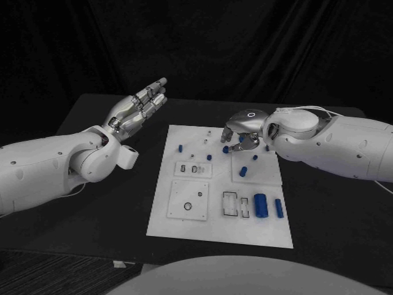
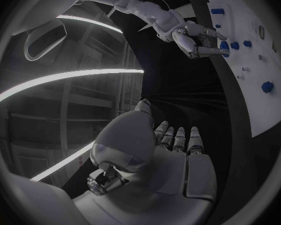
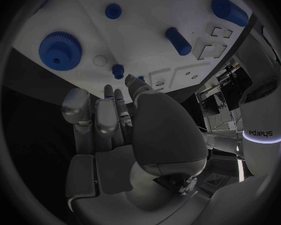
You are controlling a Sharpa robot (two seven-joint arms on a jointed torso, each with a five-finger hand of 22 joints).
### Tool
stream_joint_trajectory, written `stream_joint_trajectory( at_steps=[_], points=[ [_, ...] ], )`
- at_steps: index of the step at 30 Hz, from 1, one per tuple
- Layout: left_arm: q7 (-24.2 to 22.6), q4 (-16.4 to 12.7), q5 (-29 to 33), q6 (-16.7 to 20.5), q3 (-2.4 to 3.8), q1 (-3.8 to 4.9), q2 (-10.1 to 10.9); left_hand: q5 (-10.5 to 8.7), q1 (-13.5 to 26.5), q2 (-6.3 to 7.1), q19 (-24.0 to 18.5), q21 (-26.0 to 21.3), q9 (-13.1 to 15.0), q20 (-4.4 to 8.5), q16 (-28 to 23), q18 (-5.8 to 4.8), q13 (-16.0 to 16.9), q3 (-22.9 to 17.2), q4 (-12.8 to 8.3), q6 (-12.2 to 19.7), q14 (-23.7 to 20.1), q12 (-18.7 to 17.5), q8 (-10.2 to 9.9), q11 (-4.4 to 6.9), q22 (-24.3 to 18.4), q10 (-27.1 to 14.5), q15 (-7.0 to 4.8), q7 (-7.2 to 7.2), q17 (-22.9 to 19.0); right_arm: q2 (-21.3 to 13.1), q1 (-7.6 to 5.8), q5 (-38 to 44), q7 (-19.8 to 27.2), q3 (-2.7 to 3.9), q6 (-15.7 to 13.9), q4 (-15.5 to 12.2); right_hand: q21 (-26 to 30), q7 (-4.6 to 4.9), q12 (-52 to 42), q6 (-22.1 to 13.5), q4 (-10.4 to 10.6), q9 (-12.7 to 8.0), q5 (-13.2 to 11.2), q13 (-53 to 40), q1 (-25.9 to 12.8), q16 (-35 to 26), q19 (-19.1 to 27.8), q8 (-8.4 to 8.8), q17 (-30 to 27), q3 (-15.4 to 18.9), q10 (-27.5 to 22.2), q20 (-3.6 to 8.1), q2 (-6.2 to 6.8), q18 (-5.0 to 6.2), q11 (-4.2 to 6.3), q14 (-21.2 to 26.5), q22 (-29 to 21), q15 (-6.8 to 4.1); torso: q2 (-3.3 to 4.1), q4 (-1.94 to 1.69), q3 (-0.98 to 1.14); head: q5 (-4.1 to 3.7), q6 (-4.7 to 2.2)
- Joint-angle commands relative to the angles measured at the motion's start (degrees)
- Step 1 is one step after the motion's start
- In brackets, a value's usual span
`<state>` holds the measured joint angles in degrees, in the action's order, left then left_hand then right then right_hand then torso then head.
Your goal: Assemble the parts on the task board
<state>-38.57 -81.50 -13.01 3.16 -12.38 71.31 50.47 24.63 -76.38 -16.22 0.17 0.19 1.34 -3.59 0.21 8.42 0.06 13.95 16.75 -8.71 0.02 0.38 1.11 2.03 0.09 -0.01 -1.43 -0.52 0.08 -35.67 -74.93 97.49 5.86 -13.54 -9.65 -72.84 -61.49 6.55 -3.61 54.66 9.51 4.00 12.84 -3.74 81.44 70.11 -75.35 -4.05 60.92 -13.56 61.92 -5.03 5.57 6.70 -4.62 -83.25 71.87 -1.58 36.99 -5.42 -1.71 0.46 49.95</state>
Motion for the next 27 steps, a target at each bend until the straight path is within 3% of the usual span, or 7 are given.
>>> stream_joint_trajectory(
  at_steps=[1,17,27],
  points=[
    [-0.71,0.01,-0.06,-1.25,0.06,-0.08,-0.21,0.26,-0.43,-0.26,-0.17,-0.19,0.06,-0.45,-0.21,1.08,-0.06,-0.36,-0.01,-0.51,-0.02,-0.38,0.33,-0.36,-0.09,0.01,-0.04,-0.14,-0.08,0.53,0.36,0.09,-1.6,0.03,0.97,0.79,0.4,-0.03,0.04,0.6,-0.38,0.01,0.44,0.11,0.97,-0.26,-0.22,-0.14,-0.49,-0.4,0.13,-0.04,0.1,-0.45,-0.1,0.21,-0.07,0.43,0.03,-0.09,-0.02,-0.04,0.05],
    [-0.47,0.41,-0.06,-2.03,0.06,-0.11,-0.59,0.36,-0.48,-0.26,-0.17,-0.19,0.17,-1.05,-0.21,1.08,-0.06,-0.55,-0.06,-1.3,-0.02,-0.38,0.47,-0.87,-0.09,0.01,0.6,-0.62,-0.08,2.01,1.25,0.09,-2.2,0.04,0.85,2.57,1.0,0.11,-0.18,1.27,-0.3,0.04,-0.5,0.02,0.92,-0.59,0.07,-0.04,-0.94,-0.88,0.74,-0.13,0.26,-0.36,-0.17,0.56,-0.06,0.54,0.02,0.08,-0.06,-0.18,0.05],
    [-0.31,0.51,-0.06,-2.39,0.06,-0.12,-0.74,0.44,-0.53,-0.24,-0.17,-0.19,0.2,-1.22,-0.21,1.06,-0.06,-0.62,-0.1,-1.5,-0.02,-0.38,0.51,-1.03,-0.09,0.01,0.8,-0.76,-0.08,2.92,1.62,0.09,-2.05,0.04,0.92,4.35,1.17,0.31,-0.2,1.95,-0.7,0.13,-0.14,0.02,1.77,-0.6,0.11,-0.13,-1.01,-1.79,1.27,-0.06,0.05,-0.33,0.07,0.61,0.08,0.39,0.06,-0.05,0.01,-0.22,0.05]
  ],
)
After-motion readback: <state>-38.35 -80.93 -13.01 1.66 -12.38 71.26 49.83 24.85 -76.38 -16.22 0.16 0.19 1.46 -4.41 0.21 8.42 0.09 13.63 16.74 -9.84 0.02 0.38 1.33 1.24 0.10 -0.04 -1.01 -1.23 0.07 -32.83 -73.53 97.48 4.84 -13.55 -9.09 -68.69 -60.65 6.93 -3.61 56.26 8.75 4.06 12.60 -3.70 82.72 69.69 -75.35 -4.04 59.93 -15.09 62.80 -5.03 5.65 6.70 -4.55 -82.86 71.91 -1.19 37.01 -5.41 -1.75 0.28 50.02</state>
